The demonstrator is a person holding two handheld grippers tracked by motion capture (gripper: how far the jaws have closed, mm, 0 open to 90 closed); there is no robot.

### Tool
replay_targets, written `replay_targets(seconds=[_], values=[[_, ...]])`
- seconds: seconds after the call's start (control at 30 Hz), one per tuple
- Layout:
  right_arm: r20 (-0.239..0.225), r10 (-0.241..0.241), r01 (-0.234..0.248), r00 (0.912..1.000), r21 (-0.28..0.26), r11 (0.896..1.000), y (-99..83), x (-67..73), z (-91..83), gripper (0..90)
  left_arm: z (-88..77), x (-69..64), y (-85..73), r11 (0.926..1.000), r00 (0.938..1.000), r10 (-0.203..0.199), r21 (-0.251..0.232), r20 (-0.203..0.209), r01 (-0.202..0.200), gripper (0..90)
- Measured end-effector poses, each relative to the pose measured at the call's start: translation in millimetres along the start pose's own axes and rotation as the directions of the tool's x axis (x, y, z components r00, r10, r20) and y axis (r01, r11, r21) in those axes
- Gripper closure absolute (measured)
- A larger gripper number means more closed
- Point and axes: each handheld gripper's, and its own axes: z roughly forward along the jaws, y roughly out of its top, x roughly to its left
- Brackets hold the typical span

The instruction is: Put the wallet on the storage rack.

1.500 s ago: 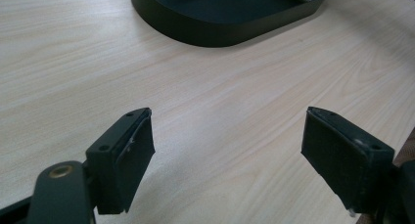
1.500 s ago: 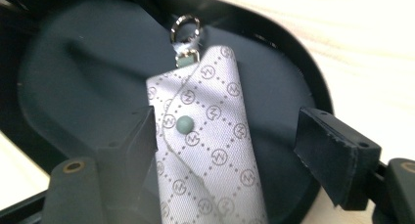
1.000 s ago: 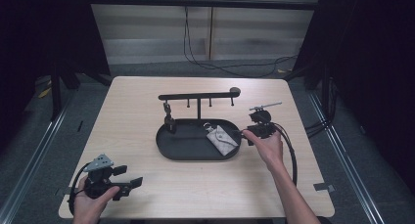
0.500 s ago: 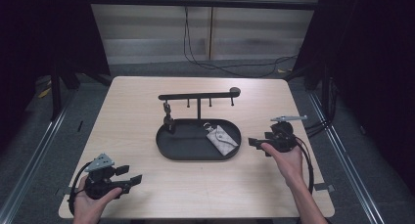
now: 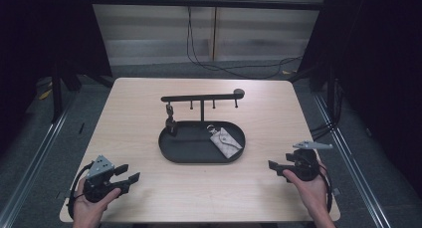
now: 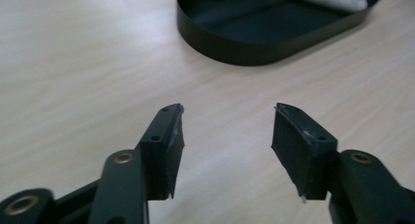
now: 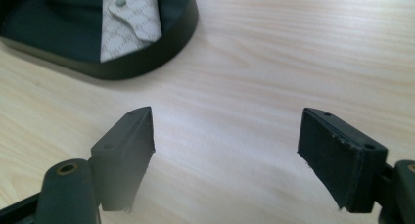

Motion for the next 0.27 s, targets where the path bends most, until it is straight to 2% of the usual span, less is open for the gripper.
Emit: replay_targets(seconds=[0.07, 0.1, 0.13, 0.2, 0.27], values=[[0.013, -0.008, 0.008, 0.9999, 0.013, 1.0, -8.1, -4.1, -1.1, 20.2, 2.0, 1.1, -0.5, 0.9993, 0.9991, -0.029, 0.026, 0.032, 0.028, 36.9], [0.029, 0.01, -0.011, 0.9995, 0.034, 0.999, -16.3, -9.1, 1.6, 20.7, 3.0, 1.5, -0.5, 0.9989, 0.9983, -0.04, 0.025, 0.043, 0.039, 33.7], [0.029, 0.01, -0.011, 0.9995, 0.034, 0.999, -16.3, -9.1, 1.6, 20.7, 3.3, 2.1, -0.1, 0.9989, 0.9981, -0.04, 0.026, 0.046, 0.039, 33.7], [0.058, 0.032, -0.037, 0.9978, 0.078, 0.996, -22.8, -12.3, 6.8, 21.2, 3.4, 1.1, 0.7, 0.9987, 0.9982, -0.047, 0.022, 0.037, 0.046, 29.8], [0.07, 0.031, -0.038, 0.9971, 0.113, 0.993, -25.1, -14.6, 11.7, 19.7, 3.1, 0.4, 0.9, 0.999, 0.9979, -0.043, 0.015, 0.049, 0.042, 27.2]])
